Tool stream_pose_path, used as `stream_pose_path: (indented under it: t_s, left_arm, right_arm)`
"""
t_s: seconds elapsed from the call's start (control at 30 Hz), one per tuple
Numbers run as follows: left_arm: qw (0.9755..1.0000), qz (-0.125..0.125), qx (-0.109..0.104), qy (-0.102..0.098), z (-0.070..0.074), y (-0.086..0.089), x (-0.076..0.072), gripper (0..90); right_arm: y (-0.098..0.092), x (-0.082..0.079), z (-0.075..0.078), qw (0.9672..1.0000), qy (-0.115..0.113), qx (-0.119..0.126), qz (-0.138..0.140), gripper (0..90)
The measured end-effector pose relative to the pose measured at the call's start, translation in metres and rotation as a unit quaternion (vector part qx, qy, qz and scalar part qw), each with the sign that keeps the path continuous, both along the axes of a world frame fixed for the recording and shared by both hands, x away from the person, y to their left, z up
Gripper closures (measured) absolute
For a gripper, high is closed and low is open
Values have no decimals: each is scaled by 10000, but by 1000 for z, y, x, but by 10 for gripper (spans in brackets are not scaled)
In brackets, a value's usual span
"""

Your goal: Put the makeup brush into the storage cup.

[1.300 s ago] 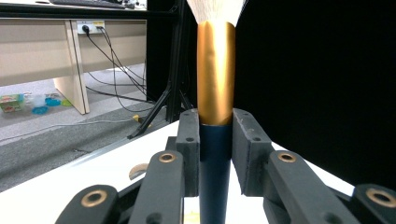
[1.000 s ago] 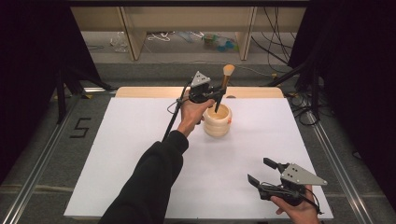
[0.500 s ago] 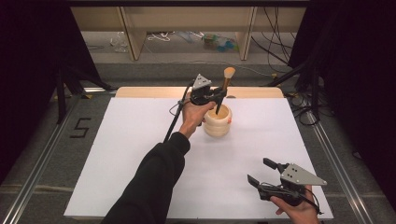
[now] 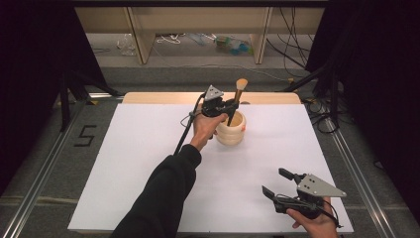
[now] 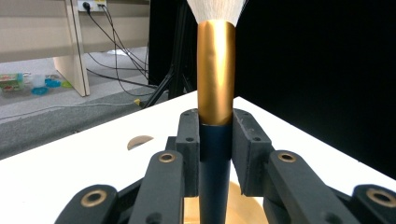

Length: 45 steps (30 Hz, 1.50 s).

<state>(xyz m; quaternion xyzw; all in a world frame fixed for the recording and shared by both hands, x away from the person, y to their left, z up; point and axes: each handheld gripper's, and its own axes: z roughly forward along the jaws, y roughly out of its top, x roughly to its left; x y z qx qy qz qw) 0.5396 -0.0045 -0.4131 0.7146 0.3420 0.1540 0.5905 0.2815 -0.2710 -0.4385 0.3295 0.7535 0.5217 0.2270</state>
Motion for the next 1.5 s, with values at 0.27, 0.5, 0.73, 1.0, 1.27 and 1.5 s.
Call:
stream_pose_path:
  t_s: [0.27,0.5,0.73,1.0,1.27,1.5]
  left_arm:
    - [9999,-33,97,100,-8,0,0,740]
    - [9995,-18,215,242,-14,2,1,740]
    - [9984,-48,479,309,-18,2,2,739]
    - [9987,-42,403,319,-14,6,1,686]
    - [9984,-85,419,379,-8,14,0,595]
    - [9985,-192,268,427,-3,19,-4,459]
  right_arm:
    - [0,1,-1,9999,-106,53,20,203]
    - [1,2,-1,9999,-135,71,-3,203]
    - [1,2,-2,9999,-127,76,-2,203]
    - [1,1,-1,9999,-10,95,-33,203]
    - [1,1,-1,10000,-14,71,-6,203]
    - [1,2,-2,9999,-58,78,-28,203]
